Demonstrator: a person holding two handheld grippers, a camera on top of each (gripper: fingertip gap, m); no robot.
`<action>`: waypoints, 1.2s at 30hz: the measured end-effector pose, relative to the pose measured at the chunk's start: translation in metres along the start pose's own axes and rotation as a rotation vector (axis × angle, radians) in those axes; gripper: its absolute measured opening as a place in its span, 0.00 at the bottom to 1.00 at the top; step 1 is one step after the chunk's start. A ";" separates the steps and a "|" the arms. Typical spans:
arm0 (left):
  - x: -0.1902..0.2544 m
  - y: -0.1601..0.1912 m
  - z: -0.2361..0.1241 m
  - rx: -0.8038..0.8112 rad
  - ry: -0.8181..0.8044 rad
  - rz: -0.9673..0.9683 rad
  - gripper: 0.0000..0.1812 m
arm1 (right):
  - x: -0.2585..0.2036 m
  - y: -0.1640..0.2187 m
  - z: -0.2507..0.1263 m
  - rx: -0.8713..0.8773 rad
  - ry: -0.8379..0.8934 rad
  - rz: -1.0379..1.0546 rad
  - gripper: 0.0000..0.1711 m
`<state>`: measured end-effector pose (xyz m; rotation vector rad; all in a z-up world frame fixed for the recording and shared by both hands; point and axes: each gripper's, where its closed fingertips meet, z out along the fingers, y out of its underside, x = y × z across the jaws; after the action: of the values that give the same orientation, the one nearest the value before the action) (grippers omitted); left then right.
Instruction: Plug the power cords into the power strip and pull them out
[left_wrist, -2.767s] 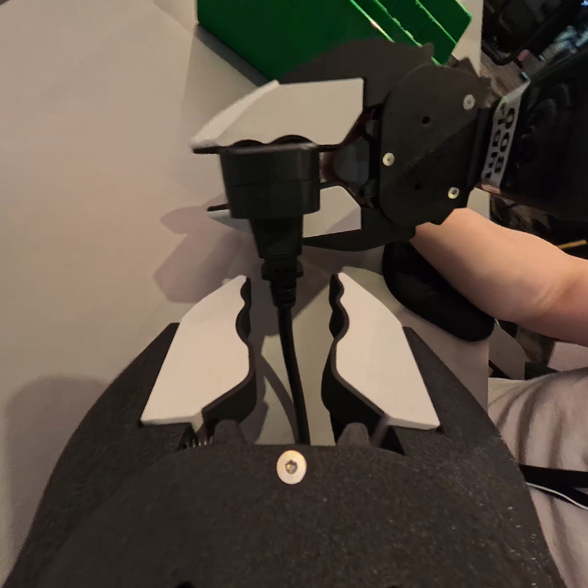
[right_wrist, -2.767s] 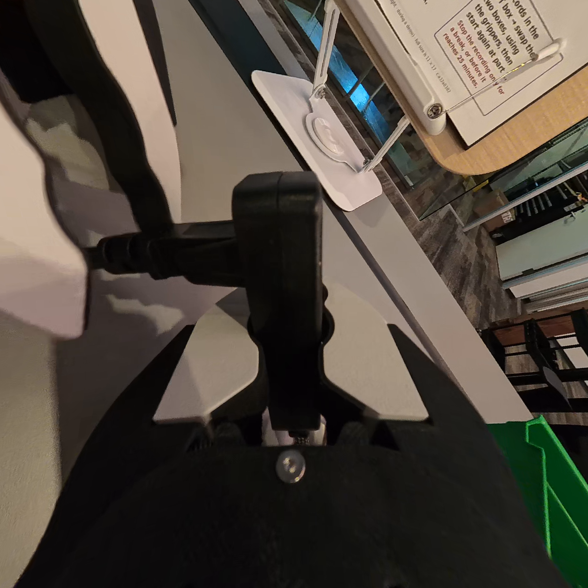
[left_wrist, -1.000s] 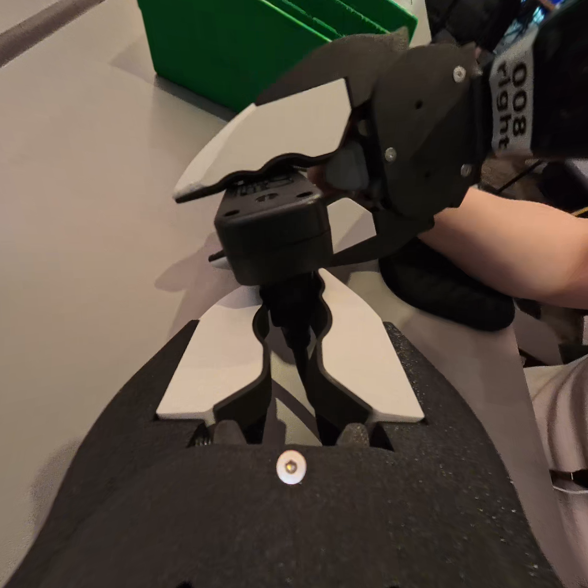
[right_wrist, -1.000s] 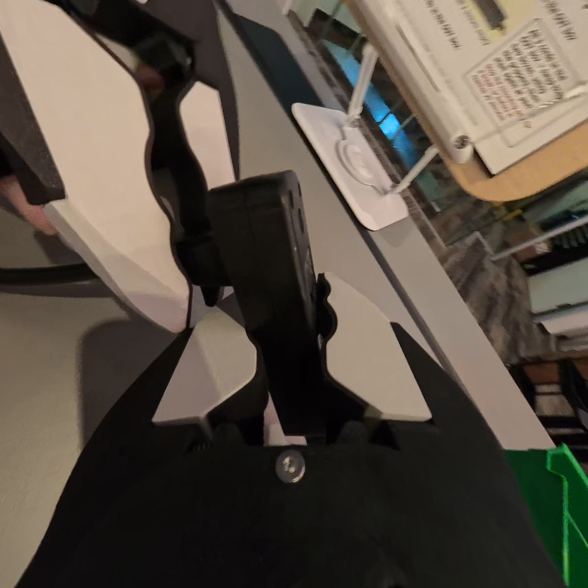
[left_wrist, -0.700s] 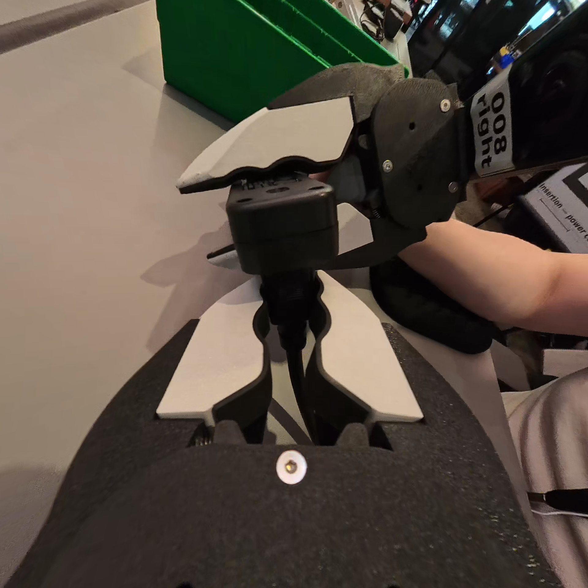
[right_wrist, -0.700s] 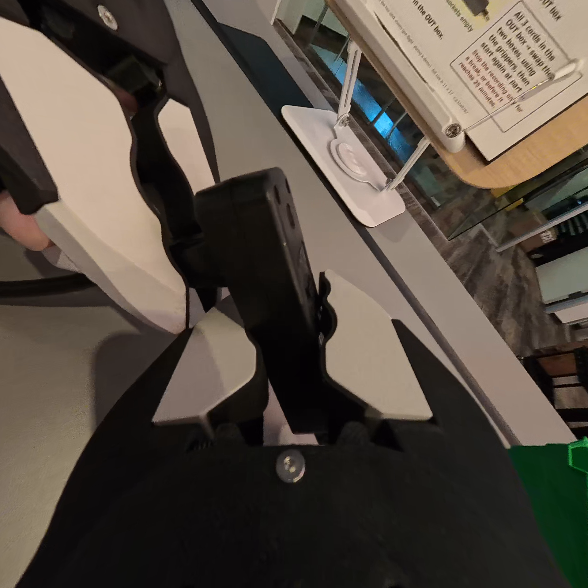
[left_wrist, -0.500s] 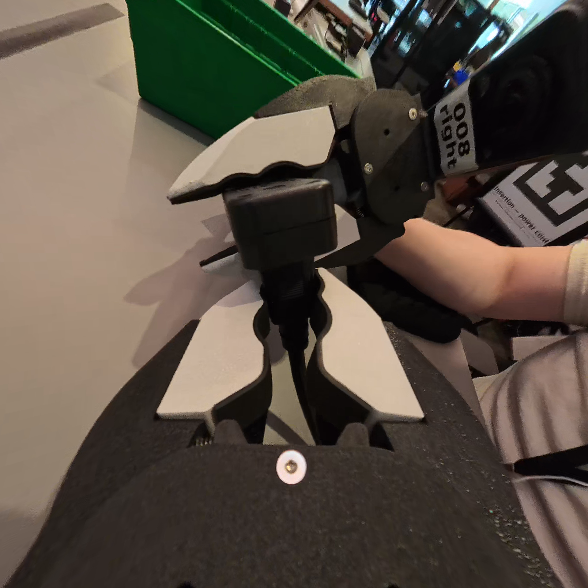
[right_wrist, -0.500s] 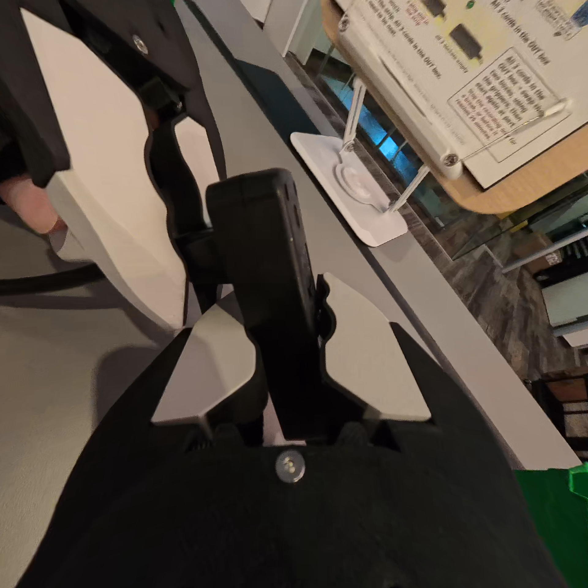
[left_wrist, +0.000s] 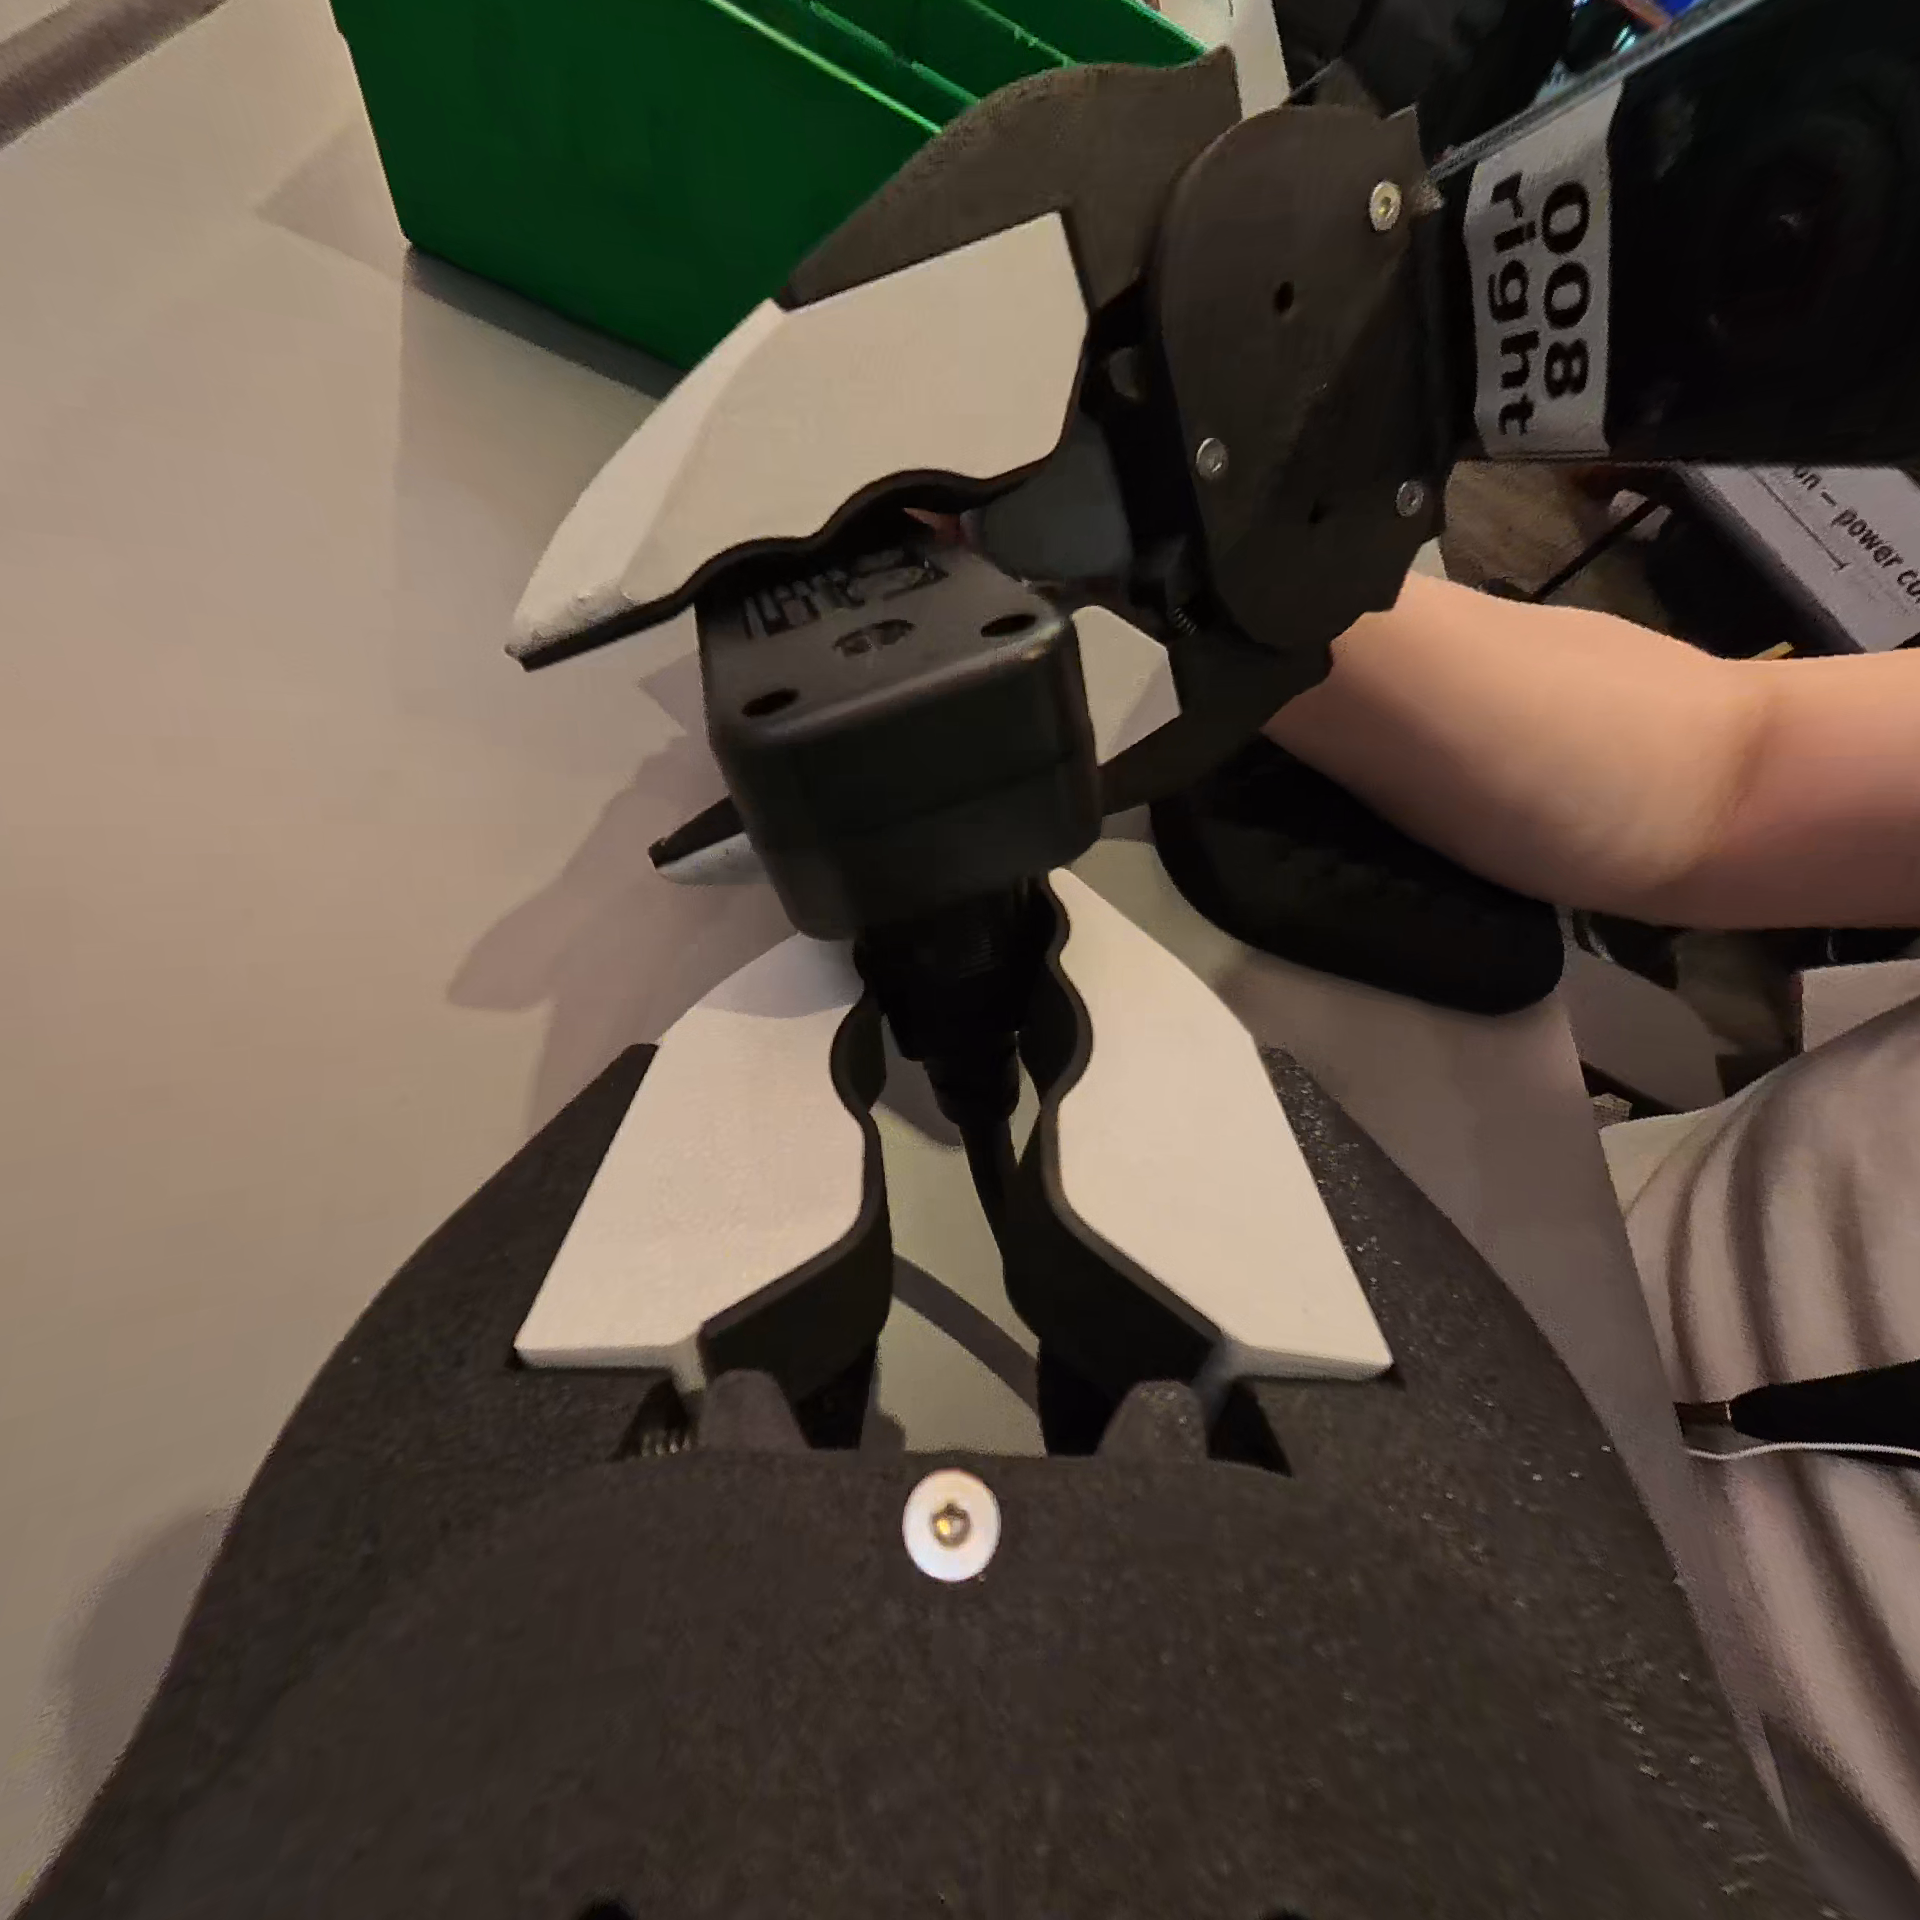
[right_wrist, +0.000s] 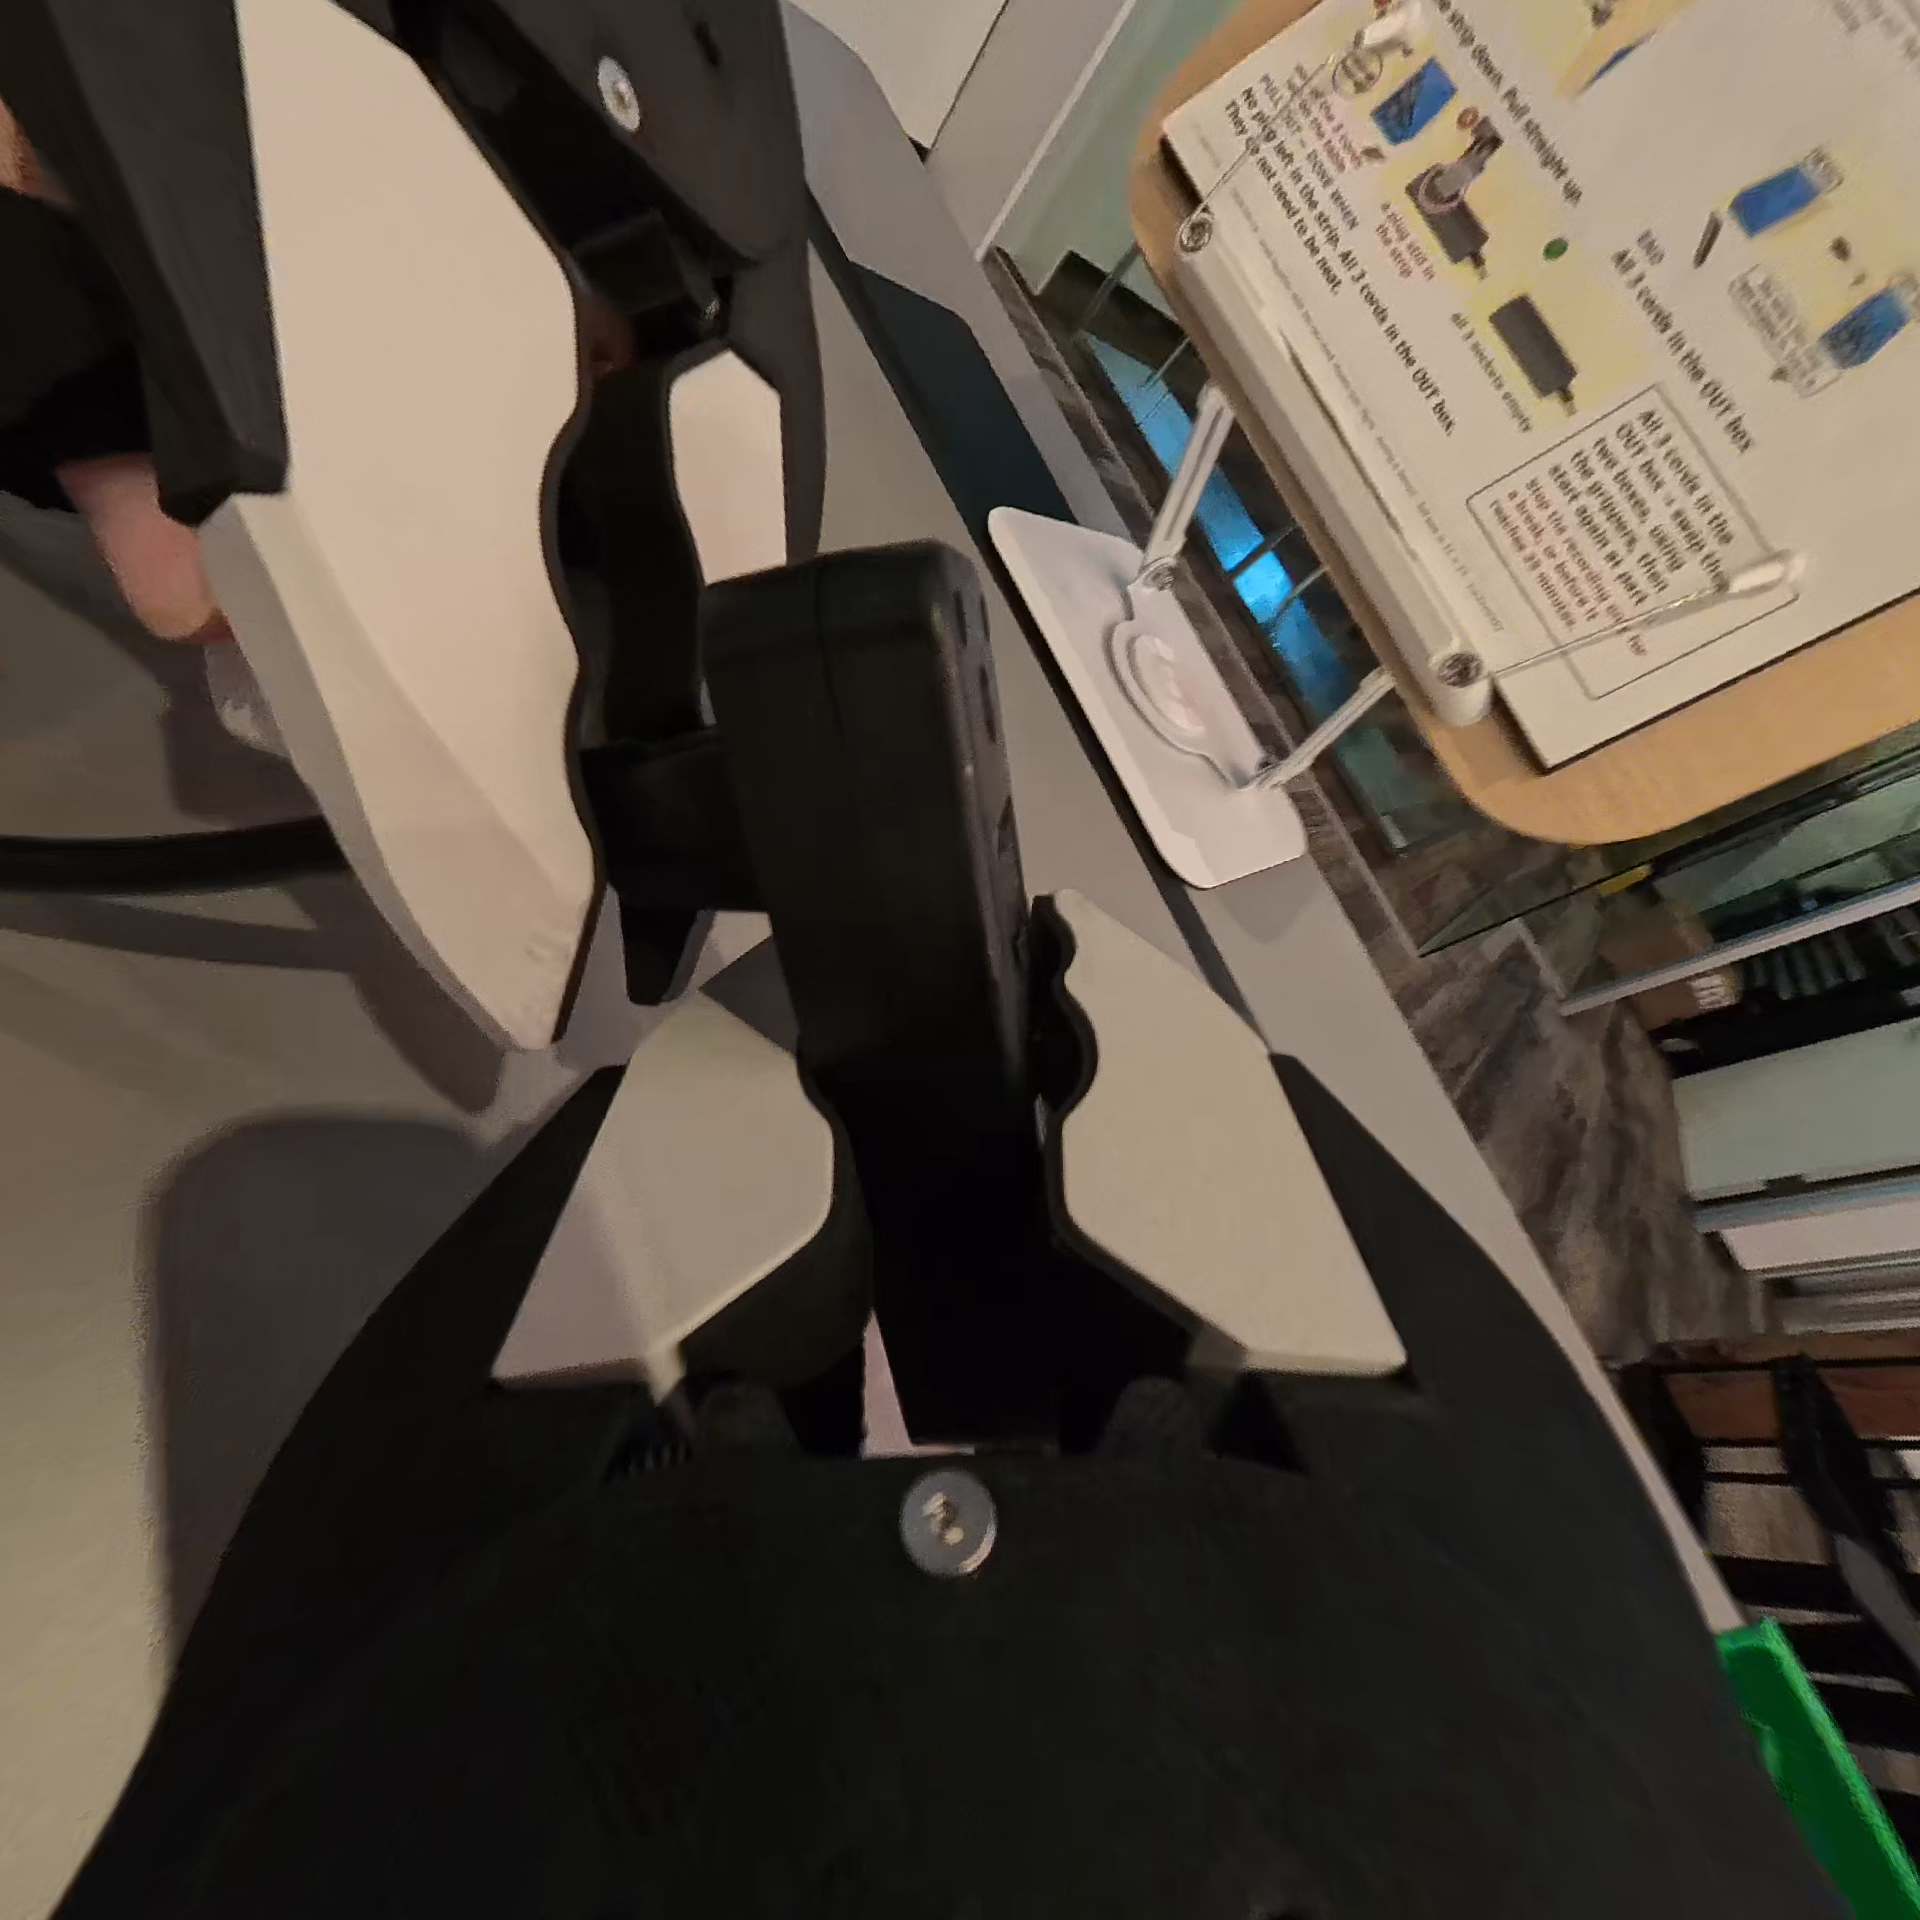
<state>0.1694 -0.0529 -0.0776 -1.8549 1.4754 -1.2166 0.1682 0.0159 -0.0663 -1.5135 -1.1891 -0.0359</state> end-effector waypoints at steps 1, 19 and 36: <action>0.000 0.001 0.001 -0.008 -0.001 -0.001 0.13 | 0.000 0.000 0.000 0.000 -0.001 -0.009 0.20; 0.005 -0.006 -0.002 0.025 0.024 -0.021 0.13 | 0.002 -0.003 -0.005 0.020 0.003 0.038 0.20; -0.008 -0.015 0.005 0.069 -0.106 -0.043 0.11 | 0.010 0.009 -0.001 0.029 -0.035 0.239 0.19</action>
<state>0.1817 -0.0415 -0.0711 -1.8838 1.3271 -1.1562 0.1793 0.0230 -0.0665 -1.6260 -1.0251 0.1679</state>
